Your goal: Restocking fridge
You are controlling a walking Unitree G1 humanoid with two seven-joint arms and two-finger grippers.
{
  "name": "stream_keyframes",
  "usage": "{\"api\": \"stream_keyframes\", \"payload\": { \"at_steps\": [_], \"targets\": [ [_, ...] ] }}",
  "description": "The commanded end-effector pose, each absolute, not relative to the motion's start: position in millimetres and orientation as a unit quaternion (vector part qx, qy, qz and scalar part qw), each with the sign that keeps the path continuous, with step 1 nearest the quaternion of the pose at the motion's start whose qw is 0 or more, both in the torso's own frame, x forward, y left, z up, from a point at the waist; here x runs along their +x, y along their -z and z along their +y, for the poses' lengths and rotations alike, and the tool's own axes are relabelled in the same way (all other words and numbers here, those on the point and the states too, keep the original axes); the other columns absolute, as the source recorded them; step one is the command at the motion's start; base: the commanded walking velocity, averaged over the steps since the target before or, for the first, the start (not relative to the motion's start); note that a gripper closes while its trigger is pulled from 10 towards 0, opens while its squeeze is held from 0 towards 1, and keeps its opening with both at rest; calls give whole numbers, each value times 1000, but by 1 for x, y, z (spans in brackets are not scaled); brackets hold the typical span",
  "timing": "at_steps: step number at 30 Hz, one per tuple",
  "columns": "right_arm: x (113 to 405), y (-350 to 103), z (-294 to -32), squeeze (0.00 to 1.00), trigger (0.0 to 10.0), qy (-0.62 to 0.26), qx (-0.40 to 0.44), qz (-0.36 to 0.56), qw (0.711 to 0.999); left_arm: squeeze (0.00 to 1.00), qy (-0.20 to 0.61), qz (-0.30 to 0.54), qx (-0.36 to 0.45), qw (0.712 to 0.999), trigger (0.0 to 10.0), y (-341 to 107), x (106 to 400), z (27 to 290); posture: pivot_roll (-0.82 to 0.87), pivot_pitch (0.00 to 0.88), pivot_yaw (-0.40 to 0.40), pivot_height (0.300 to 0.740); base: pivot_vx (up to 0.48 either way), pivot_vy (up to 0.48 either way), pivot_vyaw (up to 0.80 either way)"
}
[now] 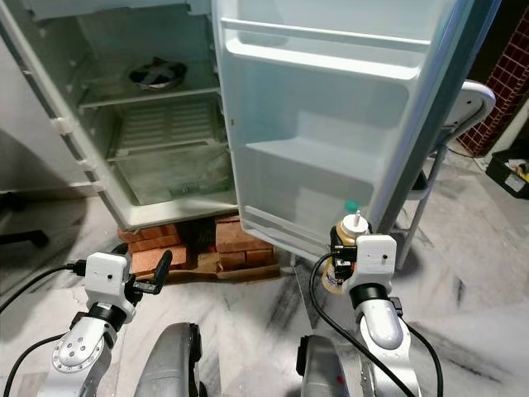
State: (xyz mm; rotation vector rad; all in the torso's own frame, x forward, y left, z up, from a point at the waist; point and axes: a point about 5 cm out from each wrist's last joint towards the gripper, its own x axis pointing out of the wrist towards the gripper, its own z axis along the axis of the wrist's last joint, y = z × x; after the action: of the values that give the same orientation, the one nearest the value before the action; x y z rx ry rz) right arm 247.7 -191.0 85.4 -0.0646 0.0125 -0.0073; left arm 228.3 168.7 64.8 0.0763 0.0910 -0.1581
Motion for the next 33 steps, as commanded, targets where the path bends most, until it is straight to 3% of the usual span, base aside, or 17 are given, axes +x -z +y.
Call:
{"api": "stream_keyframes", "payload": {
  "at_steps": [1, 8, 33],
  "targets": [
    [249, -88, -187, 0, 10000, -12, -34, -2, 999, 0, 76, 50, 41, 995, 10000, -64, 227, 171, -9, 41, 41, 614, 262, 0, 0],
    [247, -89, -179, 0, 10000, -36, -35, -6, 999, 0, 79, 52, 42, 995, 10000, -64, 226, 170, -10, 44, 39, 614, 279, 0, 395],
    [251, -90, -181, 0, 10000, -42, -28, -7, 999, 0, 80, 51, 42, 995, 10000, -64, 226, 167, -12, 52, 28, 614, 299, 0, 0]
  ]
}}
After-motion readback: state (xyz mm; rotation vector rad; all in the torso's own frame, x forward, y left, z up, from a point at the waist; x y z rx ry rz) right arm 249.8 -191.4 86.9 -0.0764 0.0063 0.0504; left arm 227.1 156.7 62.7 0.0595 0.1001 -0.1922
